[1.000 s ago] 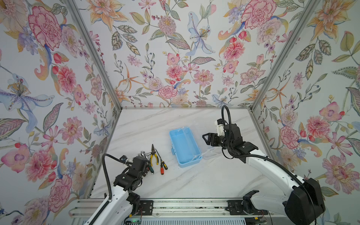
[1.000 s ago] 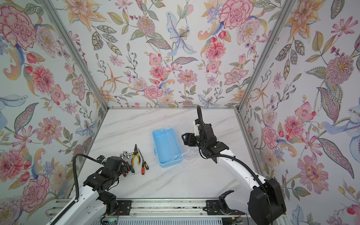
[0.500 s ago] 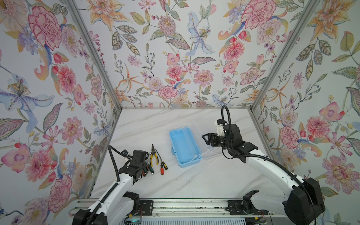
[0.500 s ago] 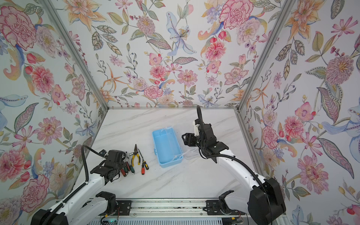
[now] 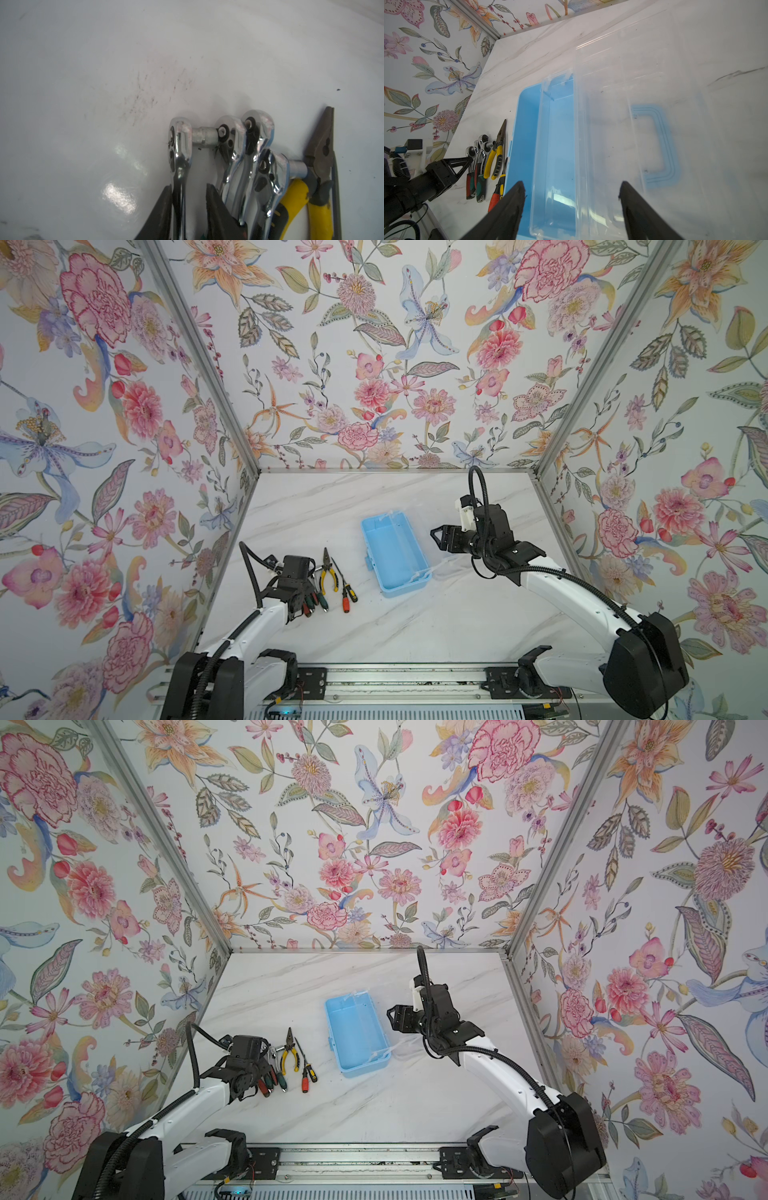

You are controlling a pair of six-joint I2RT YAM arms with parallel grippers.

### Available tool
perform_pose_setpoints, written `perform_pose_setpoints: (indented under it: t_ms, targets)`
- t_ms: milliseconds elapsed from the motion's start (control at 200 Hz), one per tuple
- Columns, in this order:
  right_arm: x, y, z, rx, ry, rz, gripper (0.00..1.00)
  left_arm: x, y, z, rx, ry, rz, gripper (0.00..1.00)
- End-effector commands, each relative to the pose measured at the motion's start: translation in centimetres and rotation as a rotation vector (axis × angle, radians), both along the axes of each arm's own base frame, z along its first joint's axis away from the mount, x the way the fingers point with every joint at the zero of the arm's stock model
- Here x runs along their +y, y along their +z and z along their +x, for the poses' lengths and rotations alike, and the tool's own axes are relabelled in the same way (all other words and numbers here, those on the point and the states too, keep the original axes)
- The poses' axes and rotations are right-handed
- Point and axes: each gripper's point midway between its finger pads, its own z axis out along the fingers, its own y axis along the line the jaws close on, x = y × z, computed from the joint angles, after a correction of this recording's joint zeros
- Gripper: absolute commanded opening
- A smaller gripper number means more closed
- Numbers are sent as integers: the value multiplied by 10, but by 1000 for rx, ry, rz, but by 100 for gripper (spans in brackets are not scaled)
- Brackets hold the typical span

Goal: Pack the tool kit
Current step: 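Lower the left gripper onto the red-handled ratchet wrench and close it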

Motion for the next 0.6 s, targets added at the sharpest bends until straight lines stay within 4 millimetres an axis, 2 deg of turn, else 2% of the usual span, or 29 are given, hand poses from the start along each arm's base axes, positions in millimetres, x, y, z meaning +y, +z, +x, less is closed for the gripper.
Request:
perform_pose_setpoints:
  t_ms: [0, 155, 420, 596]
  targets:
    - [3, -1, 5, -4, 13, 5, 73, 2, 1, 4, -9, -11, 2, 32]
    - [6, -5, 6, 9, 21, 14, 73, 3, -9, -1, 8, -6, -5, 31]
    - [7, -8, 7, 19, 21, 25, 73, 4, -11, -5, 22, -19, 5, 30]
    - [6, -10, 7, 24, 20, 27, 72, 1, -20, -6, 48, -37, -3, 29]
